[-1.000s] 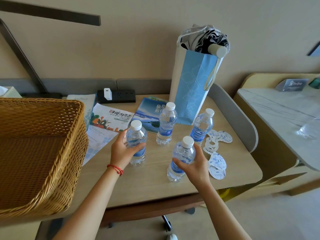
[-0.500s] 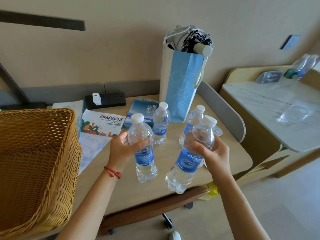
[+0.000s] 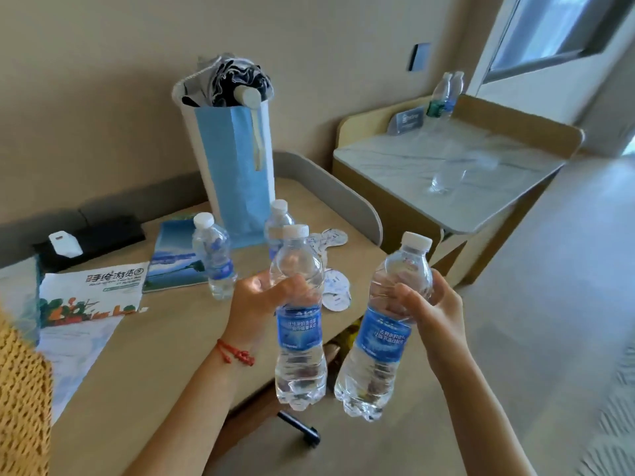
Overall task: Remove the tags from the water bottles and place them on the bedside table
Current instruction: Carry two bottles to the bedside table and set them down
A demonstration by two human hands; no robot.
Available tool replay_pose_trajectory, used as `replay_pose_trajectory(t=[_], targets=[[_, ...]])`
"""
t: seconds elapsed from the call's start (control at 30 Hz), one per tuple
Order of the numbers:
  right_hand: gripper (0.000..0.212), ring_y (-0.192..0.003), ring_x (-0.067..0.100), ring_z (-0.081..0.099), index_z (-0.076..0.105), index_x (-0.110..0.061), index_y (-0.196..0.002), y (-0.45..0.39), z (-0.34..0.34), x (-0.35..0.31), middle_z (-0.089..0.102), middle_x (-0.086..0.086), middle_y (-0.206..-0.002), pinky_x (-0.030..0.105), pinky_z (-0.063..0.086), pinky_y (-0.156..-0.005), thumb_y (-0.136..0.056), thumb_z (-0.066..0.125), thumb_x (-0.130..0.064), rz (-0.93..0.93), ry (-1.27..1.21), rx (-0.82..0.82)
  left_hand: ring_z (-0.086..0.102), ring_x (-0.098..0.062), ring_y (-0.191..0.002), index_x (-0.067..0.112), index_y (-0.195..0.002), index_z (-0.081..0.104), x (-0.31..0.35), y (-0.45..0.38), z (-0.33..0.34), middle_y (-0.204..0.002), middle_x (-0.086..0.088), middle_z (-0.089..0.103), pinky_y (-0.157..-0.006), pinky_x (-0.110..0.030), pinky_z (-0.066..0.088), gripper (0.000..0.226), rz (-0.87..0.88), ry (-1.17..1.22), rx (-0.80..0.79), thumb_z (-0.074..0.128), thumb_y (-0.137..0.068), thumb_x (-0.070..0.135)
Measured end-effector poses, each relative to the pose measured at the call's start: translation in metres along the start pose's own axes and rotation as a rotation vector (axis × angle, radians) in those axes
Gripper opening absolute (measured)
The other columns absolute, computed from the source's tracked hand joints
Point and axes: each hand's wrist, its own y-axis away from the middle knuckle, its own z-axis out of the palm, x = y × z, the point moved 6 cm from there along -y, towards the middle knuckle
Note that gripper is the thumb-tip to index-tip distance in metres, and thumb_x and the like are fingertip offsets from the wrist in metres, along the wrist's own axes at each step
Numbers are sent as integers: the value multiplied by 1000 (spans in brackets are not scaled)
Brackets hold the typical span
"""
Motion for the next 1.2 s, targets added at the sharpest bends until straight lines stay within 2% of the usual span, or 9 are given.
replay_pose_trajectory(t=[0.1,0.27,0.4,0.53,0.67,0.77,0.9,1.03,1.2], targets=[[71,-75,10,70,62,-22,-95,9,-54,-1,72,-11,-79,15,52,-58,-40,77,-64,7,23,83,64,-7,-52,11,-69,69,-14,0,48,-58,2,70,-47,-14,48,8,-7,7,-43,74,-64,9],[47,-71,10,70,63,-21,-93,29,-153,-1,73,-10,-76,15,52,-57,-53,74,-44,27,54,207,68,-13,-66,13,-77,69,-42,11,139,-69,2,72,-58,-21,53,22,-43,-17,-182,77,-57,17],[28,-67,10,70,64,-18,-91,49,-230,4,72,-1,-77,16,53,-57,-66,77,-17,57,75,302,67,-11,-61,16,-66,71,-69,23,213,-63,3,71,-56,-20,52,3,-116,-54,-275,73,-63,18],[22,-62,8,69,64,-11,-93,75,-301,7,73,-5,-69,16,52,-54,-73,70,-3,87,100,421,67,-15,-65,4,-84,67,-89,36,286,-70,-4,71,-60,-23,54,28,-130,-89,-371,67,-64,23],[22,-66,15,70,65,-17,-90,103,-360,1,73,3,-73,21,56,-58,-71,77,-16,97,101,536,66,-17,-72,-2,-99,65,-111,46,348,-81,-10,69,-66,-24,52,47,-152,-118,-475,70,-62,27],[38,-68,19,71,66,-15,-91,122,-395,-5,74,4,-77,24,56,-59,-60,76,-34,98,91,616,67,-15,-69,4,-91,68,-125,52,385,-73,-2,71,-61,-22,52,54,-197,-143,-534,83,-49,36],[24,-66,16,71,65,-18,-86,135,-433,-6,74,0,-74,19,54,-56,-64,71,-26,100,77,697,69,-14,-70,15,-84,70,-137,56,432,-74,1,73,-60,-21,54,69,-225,-145,-617,82,-33,60],[26,-68,20,71,65,-18,-87,131,-458,-1,74,4,-77,21,55,-57,-64,75,-23,96,50,750,69,-13,-71,11,-93,68,-145,42,472,-75,2,74,-59,-21,53,79,-243,-136,-674,82,-32,60],[38,-69,22,71,63,-15,-91,96,-492,9,74,6,-76,24,57,-60,-59,77,-31,95,48,808,69,-12,-70,17,-86,70,-159,6,521,-76,3,74,-57,-19,52,75,-242,-104,-729,81,-29,65]])
